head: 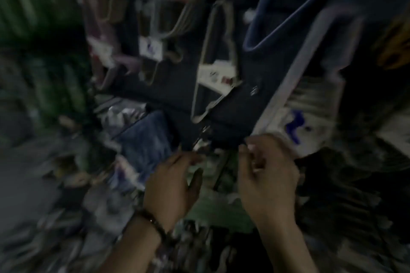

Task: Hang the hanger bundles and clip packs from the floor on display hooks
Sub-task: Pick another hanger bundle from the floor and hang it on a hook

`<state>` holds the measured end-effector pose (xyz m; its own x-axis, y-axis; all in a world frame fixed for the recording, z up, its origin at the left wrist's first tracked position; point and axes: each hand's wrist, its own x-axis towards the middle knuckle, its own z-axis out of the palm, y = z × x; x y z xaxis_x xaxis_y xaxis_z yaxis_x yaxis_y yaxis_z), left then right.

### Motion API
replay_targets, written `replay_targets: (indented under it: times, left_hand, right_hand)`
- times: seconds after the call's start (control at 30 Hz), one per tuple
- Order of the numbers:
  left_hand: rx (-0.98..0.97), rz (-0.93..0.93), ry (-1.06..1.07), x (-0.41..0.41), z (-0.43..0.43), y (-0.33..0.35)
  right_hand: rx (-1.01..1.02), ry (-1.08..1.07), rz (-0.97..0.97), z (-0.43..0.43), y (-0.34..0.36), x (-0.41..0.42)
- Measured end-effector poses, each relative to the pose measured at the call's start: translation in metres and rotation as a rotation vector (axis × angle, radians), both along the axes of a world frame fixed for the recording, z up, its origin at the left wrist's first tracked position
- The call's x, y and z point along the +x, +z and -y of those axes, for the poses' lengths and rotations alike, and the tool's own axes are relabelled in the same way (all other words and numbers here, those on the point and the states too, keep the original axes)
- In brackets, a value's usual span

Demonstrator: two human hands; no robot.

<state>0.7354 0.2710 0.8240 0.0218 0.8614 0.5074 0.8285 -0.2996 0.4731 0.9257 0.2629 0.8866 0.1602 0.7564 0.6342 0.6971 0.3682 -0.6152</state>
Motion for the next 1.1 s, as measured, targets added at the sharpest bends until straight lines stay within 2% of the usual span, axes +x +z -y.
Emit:
replay_targets:
  times: [0.07, 0.17, 0.23, 0.33, 0.5, 0.63, 0.77, 0.9, 1.1]
  left_hand:
    - [-0.237, -0.048, 0.076, -0.029, 0.033, -0.033]
    - [-0.578, -0.073, 0.158, -0.078, 0.089, -0.080]
    - [-0.692, -0.039, 0.209, -0.118, 0.129, -0.110]
    - [-0.847, 0.040, 0.288, -0.180, 0.188, -0.142]
    - [-0.945, 0.135, 0.456, -0.290, 0.285, -0.178]
    - [-0.993, 0.227, 0.588, -0.385, 0.360, -0.208]
    - [-1.071, 0.308, 0.627, -0.448, 0.398, -0.225]
    - [-1.119, 0.356, 0.632, -0.515, 0.402, -0.240]
    - [-1.144, 0.426, 0.684, -0.612, 0.360, -0.280]
  right_hand:
    - [-0.230, 0.292, 0.116, 0.003, -0.044, -0.038]
    - [-0.566, 0.580, 0.288, 0.025, -0.102, -0.103]
    - [-0.715, 0.788, 0.331, 0.046, -0.132, -0.145]
    - [-0.893, 0.989, 0.469, 0.077, -0.173, -0.208]
    - [-1.058, 1.033, 0.695, 0.123, -0.235, -0.331]
    - [-1.129, 1.069, 0.665, 0.166, -0.272, -0.434]
    - [-1.162, 1.059, 0.610, 0.184, -0.299, -0.494]
    - [-1.252, 1.026, 0.599, 0.187, -0.322, -0.547]
    - [-1.313, 1.008, 0.609, 0.148, -0.371, -0.641]
